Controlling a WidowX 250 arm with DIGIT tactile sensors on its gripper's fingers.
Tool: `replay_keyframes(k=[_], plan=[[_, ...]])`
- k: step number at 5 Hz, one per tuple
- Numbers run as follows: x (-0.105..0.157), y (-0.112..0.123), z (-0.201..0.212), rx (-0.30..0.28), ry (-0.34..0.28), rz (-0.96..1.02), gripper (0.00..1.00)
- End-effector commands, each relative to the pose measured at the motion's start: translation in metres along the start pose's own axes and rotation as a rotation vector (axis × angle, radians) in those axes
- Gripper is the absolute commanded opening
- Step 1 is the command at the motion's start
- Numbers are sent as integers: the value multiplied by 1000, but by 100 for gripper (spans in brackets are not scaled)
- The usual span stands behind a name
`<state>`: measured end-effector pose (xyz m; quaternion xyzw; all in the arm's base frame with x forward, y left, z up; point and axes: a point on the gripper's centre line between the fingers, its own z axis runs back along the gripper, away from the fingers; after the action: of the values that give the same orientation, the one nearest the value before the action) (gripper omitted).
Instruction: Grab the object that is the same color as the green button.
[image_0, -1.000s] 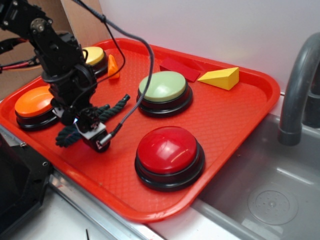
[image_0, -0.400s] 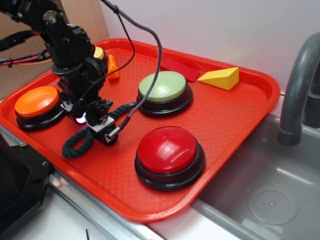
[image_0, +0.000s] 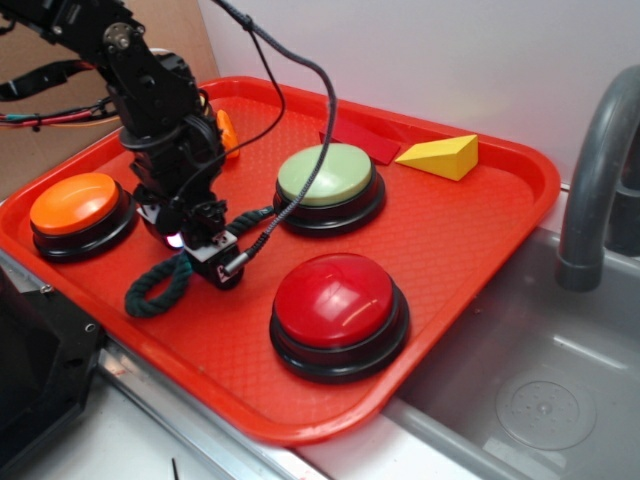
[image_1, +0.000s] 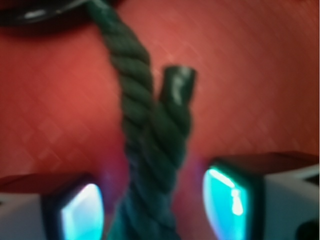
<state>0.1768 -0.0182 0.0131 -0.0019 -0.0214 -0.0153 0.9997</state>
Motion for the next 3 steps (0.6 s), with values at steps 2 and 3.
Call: replay_keyframes(k=[2, 3], plan=[[-7, -3, 84, -46, -69, -160, 0], [-14, -9, 134, -37, -97, -199, 0]])
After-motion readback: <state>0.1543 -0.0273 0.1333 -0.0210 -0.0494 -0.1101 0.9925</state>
